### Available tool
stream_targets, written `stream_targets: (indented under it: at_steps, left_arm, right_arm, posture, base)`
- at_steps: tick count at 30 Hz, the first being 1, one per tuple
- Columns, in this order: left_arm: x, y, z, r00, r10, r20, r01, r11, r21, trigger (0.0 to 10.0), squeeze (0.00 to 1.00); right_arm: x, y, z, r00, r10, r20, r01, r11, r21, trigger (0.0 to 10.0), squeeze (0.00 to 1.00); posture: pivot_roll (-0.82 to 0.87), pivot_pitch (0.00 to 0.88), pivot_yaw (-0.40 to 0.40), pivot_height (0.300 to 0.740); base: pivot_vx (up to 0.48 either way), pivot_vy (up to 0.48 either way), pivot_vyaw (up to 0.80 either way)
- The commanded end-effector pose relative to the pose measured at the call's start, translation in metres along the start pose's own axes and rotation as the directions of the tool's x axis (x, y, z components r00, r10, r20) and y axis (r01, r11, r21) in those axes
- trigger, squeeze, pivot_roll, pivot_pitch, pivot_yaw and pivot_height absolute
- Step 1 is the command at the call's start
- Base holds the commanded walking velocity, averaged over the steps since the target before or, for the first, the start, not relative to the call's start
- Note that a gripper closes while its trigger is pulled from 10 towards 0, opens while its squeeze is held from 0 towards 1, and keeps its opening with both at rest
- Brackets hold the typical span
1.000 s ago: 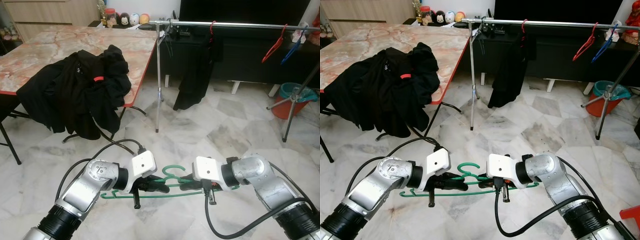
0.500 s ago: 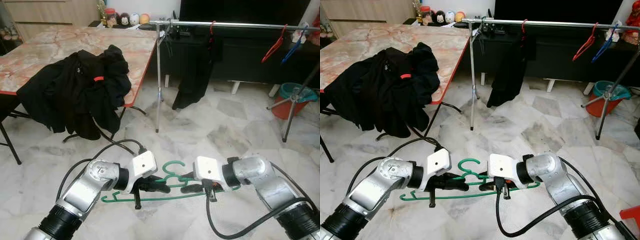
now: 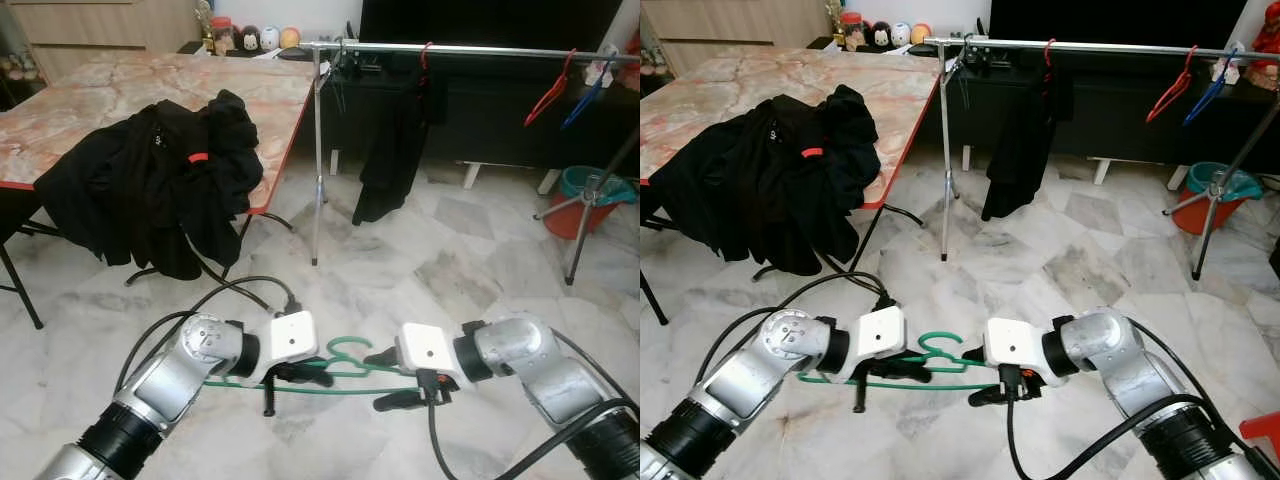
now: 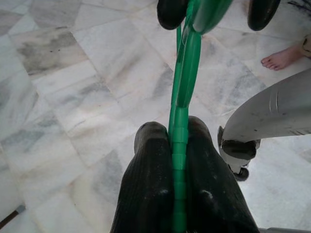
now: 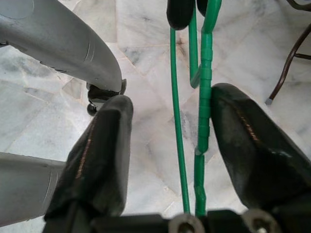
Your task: Hang hanger
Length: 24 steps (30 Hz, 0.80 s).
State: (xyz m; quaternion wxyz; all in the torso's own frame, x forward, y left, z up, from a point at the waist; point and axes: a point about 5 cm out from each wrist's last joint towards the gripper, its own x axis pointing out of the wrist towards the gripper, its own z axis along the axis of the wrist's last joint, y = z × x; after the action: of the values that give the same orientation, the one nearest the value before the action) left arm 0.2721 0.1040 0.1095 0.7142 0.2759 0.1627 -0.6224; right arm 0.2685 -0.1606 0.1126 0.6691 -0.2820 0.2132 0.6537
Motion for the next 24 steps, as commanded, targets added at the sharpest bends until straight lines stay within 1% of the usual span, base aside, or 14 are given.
stream_targets:
  at_steps: [1, 10, 12, 13, 14, 15, 16, 17, 18, 19, 20, 22, 23, 24]
  left_arm:
    - [-0.010, 0.007, -0.011, 0.994, 0.035, -0.106, -0.032, 0.999, 0.033, 0.0, 0.00]
    - [-0.019, 0.007, -0.018, 0.990, 0.055, -0.130, -0.052, 0.998, 0.026, 0.0, 0.00]
    - [-0.028, 0.010, -0.025, 0.985, 0.085, -0.148, -0.086, 0.996, 0.004, 0.0, 0.00]
    - [-0.028, 0.010, -0.025, 0.985, 0.085, -0.148, -0.086, 0.996, 0.004, 0.0, 0.00]
    - [-0.032, 0.011, -0.030, 0.981, 0.107, -0.163, -0.109, 0.994, -0.004, 0.0, 0.00]
    - [-0.040, 0.012, -0.040, 0.969, 0.153, -0.195, -0.159, 0.987, -0.016, 0.0, 0.00]
    - [-0.042, 0.012, -0.043, 0.966, 0.164, -0.202, -0.171, 0.985, -0.018, 0.0, 0.00]
    - [-0.045, 0.013, -0.048, 0.959, 0.188, -0.213, -0.199, 0.980, -0.031, 1.3, 0.00]
    - [-0.051, 0.014, -0.061, 0.939, 0.251, -0.235, -0.275, 0.959, -0.073, 10.0, 0.00]
    - [-0.051, 0.014, -0.061, 0.939, 0.251, -0.235, -0.275, 0.959, -0.073, 10.0, 0.00]
    - [-0.053, 0.014, -0.068, 0.927, 0.283, -0.247, -0.314, 0.945, -0.096, 10.0, 0.00]
    - [-0.057, 0.009, -0.092, 0.887, 0.354, -0.295, -0.412, 0.896, -0.165, 10.0, 0.00]
    - [-0.057, 0.004, -0.104, 0.864, 0.389, -0.319, -0.464, 0.861, -0.207, 10.0, 0.00]
    - [-0.055, -0.004, -0.121, 0.831, 0.433, -0.349, -0.533, 0.799, -0.278, 10.0, 0.00]
  right_arm:
    - [-0.003, 0.001, 0.000, 1.000, 0.014, -0.003, -0.014, 1.000, -0.018, 10.0, 1.00]
    - [-0.008, -0.009, -0.006, 0.995, -0.089, -0.035, 0.089, 0.996, -0.008, 10.0, 1.00]
    - [-0.017, -0.018, -0.011, 0.980, -0.192, -0.053, 0.193, 0.981, 0.005, 10.0, 1.00]
    - [-0.017, -0.018, -0.011, 0.980, -0.192, -0.053, 0.193, 0.981, 0.005, 10.0, 1.00]
    - [-0.023, -0.025, -0.016, 0.962, -0.263, -0.070, 0.265, 0.964, 0.023, 10.0, 0.00]
    - [-0.033, -0.036, -0.025, 0.910, -0.398, -0.118, 0.406, 0.912, 0.059, 10.0, 0.00]
    - [-0.035, -0.039, -0.028, 0.894, -0.428, -0.130, 0.438, 0.896, 0.067, 10.0, 0.00]
    - [-0.038, -0.043, -0.032, 0.865, -0.479, -0.147, 0.493, 0.867, 0.073, 10.0, 0.00]
    - [-0.042, -0.050, -0.042, 0.792, -0.580, -0.190, 0.605, 0.787, 0.122, 10.0, 0.00]
    - [-0.042, -0.050, -0.042, 0.792, -0.580, -0.190, 0.605, 0.787, 0.122, 10.0, 0.00]
    - [-0.044, -0.053, -0.047, 0.753, -0.621, -0.218, 0.655, 0.740, 0.153, 10.0, 0.00]
    - [-0.046, -0.057, -0.067, 0.613, -0.726, -0.311, 0.790, 0.558, 0.254, 10.0, 0.00]
    - [-0.045, -0.056, -0.077, 0.546, -0.759, -0.356, 0.836, 0.463, 0.295, 10.0, 0.00]
    - [-0.039, -0.051, -0.091, 0.475, -0.778, -0.412, 0.868, 0.336, 0.365, 10.0, 0.00]
  posture:
    - [0.16, 0.000, -0.036, 0.732]
    - [0.16, 0.000, -0.035, 0.732]
    - [0.16, 0.000, -0.036, 0.732]
    - [0.16, 0.000, -0.036, 0.732]
    - [0.16, 0.000, -0.033, 0.732]
    - [0.15, 0.000, -0.032, 0.732]
    - [0.15, 0.000, -0.032, 0.732]
    - [0.15, 0.000, -0.032, 0.732]
    - [0.15, 0.000, -0.031, 0.732]
    - [0.15, 0.000, -0.031, 0.732]
    - [0.15, 0.000, -0.031, 0.732]
    - [0.15, 0.000, -0.031, 0.732]
    - [0.15, 0.000, -0.030, 0.732]
    - [0.14, 0.000, -0.030, 0.732]
  base:
    - [0.000, 0.000, 0.00]
    - [0.000, 0.000, 0.00]
    - [0.000, 0.000, 0.00]
    - [0.000, 0.000, 0.00]
    - [0.000, 0.000, 0.00]
    - [0.000, 0.000, 0.00]
    - [0.000, 0.000, 0.00]
    - [0.000, 0.000, 0.00]
    - [0.000, 0.000, 0.00]
    - [0.000, 0.000, 0.00]
    - [0.000, 0.000, 0.00]
    - [0.000, 0.000, 0.00]
    - [0.000, 0.000, 0.00]
    - [0.000, 0.000, 0.00]
